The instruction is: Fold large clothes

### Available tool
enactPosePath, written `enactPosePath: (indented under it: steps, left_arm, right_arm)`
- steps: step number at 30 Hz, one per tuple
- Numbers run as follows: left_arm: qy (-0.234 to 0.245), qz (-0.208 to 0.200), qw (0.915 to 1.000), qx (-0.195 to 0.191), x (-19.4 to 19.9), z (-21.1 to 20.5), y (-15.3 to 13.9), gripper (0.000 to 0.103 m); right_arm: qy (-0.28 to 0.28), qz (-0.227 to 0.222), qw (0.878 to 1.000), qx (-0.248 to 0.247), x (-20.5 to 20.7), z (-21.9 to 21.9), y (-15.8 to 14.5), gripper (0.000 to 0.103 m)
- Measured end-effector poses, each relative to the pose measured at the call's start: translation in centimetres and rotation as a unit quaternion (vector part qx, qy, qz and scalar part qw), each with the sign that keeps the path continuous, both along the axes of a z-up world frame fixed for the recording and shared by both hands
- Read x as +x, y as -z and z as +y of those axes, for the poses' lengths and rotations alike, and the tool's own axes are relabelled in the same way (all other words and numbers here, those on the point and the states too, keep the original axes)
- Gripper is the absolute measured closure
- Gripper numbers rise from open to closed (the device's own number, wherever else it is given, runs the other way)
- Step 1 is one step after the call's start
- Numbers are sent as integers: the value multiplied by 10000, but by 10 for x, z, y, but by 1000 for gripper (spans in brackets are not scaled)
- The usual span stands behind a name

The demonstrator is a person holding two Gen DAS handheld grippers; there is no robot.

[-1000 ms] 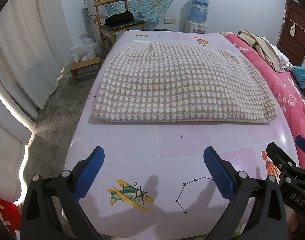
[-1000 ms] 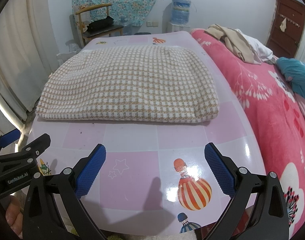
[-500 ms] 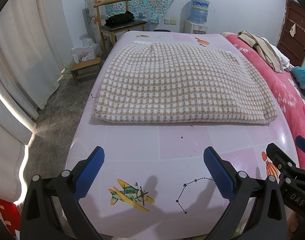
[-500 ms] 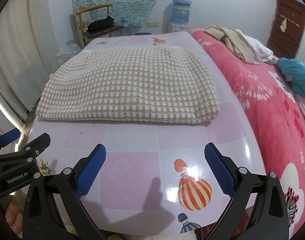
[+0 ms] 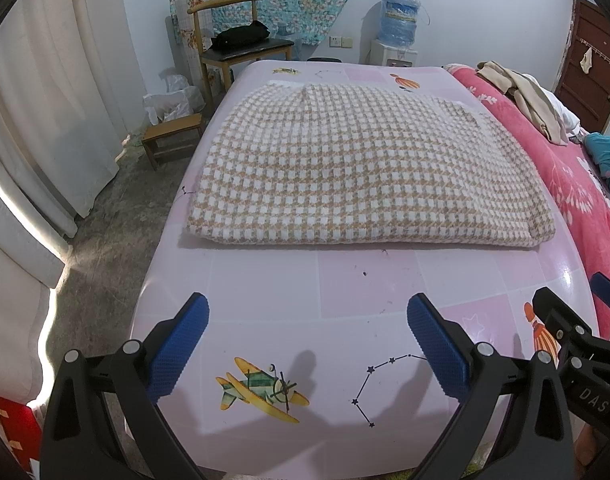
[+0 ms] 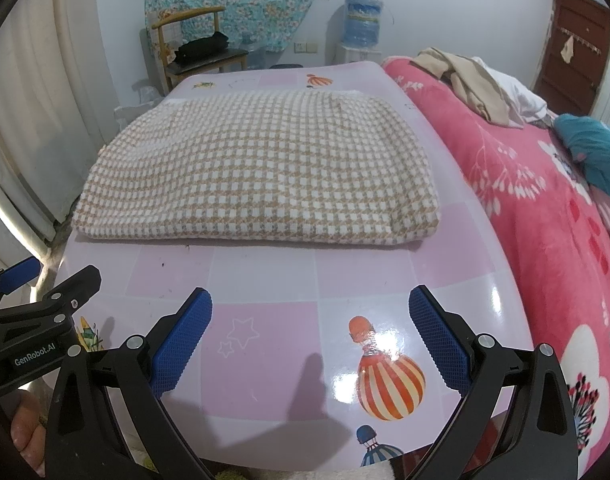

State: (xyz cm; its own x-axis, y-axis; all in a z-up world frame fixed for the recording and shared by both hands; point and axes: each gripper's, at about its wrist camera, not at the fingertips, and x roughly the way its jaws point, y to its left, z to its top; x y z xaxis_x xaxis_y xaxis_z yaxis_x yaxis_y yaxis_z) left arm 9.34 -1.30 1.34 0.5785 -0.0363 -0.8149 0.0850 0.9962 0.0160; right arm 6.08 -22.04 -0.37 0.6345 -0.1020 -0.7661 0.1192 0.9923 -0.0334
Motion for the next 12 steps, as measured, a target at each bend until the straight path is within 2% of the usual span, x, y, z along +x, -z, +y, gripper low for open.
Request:
enactPosePath:
  steps: [12]
  left_arm:
    - [-34,32,10000,-1,-1,0,2,5]
  right_arm:
    - [-3,22,10000,13,-1,-2,1,8]
